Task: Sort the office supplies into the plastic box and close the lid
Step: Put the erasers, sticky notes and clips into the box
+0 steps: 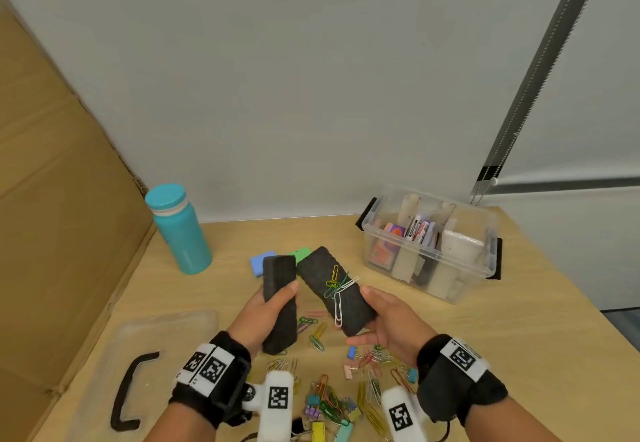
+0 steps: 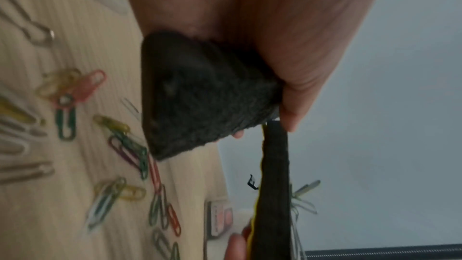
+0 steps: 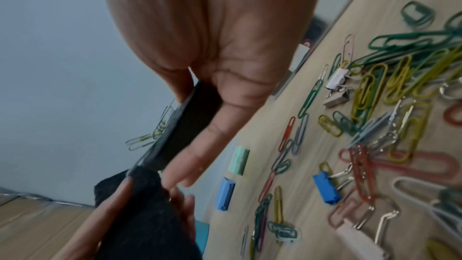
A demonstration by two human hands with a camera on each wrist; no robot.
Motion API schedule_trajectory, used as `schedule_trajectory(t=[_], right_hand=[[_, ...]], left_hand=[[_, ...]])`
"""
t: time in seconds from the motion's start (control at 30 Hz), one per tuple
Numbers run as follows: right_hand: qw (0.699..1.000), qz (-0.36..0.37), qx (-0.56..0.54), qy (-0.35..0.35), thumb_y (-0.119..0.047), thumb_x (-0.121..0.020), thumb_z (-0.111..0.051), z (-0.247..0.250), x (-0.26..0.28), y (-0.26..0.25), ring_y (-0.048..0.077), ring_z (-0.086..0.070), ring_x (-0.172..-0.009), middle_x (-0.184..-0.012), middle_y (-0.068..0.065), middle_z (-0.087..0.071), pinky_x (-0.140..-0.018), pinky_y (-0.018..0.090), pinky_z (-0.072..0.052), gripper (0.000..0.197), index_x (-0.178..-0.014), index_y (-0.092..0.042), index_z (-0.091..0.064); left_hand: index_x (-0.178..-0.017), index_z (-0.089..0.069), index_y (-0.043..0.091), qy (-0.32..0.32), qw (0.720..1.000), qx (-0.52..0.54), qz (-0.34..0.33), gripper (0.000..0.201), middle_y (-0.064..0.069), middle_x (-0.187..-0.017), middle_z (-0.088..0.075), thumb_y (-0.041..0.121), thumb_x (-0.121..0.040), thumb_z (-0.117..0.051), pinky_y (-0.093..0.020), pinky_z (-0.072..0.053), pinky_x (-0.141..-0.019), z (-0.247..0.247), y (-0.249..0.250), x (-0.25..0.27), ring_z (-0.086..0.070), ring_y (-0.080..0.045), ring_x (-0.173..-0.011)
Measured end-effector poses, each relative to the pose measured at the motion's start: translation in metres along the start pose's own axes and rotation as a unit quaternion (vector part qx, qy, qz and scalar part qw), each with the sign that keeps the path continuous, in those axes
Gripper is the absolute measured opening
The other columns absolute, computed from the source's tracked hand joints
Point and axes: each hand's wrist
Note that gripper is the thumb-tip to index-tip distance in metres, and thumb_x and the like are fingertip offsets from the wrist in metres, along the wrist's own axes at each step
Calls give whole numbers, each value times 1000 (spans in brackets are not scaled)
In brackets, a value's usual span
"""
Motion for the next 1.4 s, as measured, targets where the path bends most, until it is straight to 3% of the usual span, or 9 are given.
schedule_trajectory(t=[0.2, 0.3, 0.47, 0.63, 0.77, 0.9, 1.07, 1.27, 1.4], right_hand=[[999, -7, 8, -30, -29, -102, -34, -1, -1, -2, 21, -70, -78, -103, 12, -67, -63, 36, -60, 33, -119, -10, -56], [996, -3, 61, -62, -28, -103, -32, -5, 0, 0, 16, -57, -57, -82, 10, -59, -60, 34, -58, 34, -118, -6, -53], [979, 28, 178, -95, -29, -104, -31, -10, 0, -1, 12, -51, -51, -81, 13, -51, -62, 32, -58, 33, -115, -6, -52], [905, 129, 406, -9, -24, -97, -47, -2, 3, -3, 16, -59, -63, -97, -4, -55, -59, 27, -52, 16, -113, -21, -49], [853, 237, 465, 9, -25, -93, -55, -2, 3, -2, 6, -58, -73, -116, -15, -50, -71, 23, -52, 32, -122, -30, -44], [800, 300, 520, 11, -23, -94, -51, -5, 1, 1, 7, -54, -76, -104, -10, -52, -65, 11, -41, 8, -102, -26, -49], [787, 252, 563, 0, -19, -88, -54, 6, 3, 5, 4, -48, -65, -81, -9, -53, -61, 15, -41, 2, -89, -18, -53], [655, 118, 747, -3, -12, -88, -46, 17, 0, 16, 22, -46, -80, -92, 1, -48, -57, 29, -34, 9, -86, -20, -43], [661, 161, 732, 38, -19, -92, -45, 14, 5, 2, 23, -56, -86, -103, 1, -54, -70, 33, -45, 9, -94, -16, -53]], left_hand=[[-118, -61, 12, -27, 983, 180, 19, 39, -15, -114, -68, 33, -85, -60, -49, -52, -91, -25, 11, 5, -63, -31, -109], [-120, -61, 10, -53, 980, 190, 12, 44, -14, -117, -68, 31, -81, -61, -47, -47, -98, -35, 12, 9, -63, -31, -112], [-124, -57, 3, -43, 977, 208, 13, 49, -20, -121, -64, 25, -80, -61, -51, -43, -103, -43, 7, 9, -61, -35, -112], [-121, -60, 9, -17, 979, 201, 19, 48, -23, -121, -63, 29, -78, -65, -53, -45, -101, -39, 1, 9, -60, -37, -114], [-123, -59, 8, -9, 978, 206, 24, 41, -19, -117, -65, 25, -86, -61, -48, -49, -97, -40, 1, 8, -63, -33, -106], [-122, -58, 6, -16, 980, 195, 32, 37, -20, -114, -66, 23, -89, -57, -43, -54, -85, -45, 0, 8, -66, -30, -95], [-121, -59, 5, -3, 980, 198, 33, 34, -15, -101, -70, 22, -91, -54, -41, -54, -80, -40, -3, 5, -67, -28, -89], [-124, -57, 7, 16, 979, 196, 59, 37, -16, -111, -68, 23, -90, -56, -45, -52, -89, -39, -8, 1, -65, -33, -104], [-122, -58, 6, 14, 981, 179, 68, 36, -18, -114, -67, 22, -90, -57, -47, -50, -93, -39, -10, 1, -63, -35, -106]])
Point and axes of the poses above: each hand's wrist, its own x-axis away from the middle knuckle, its own z-axis out of the back of the hand, y = z × x
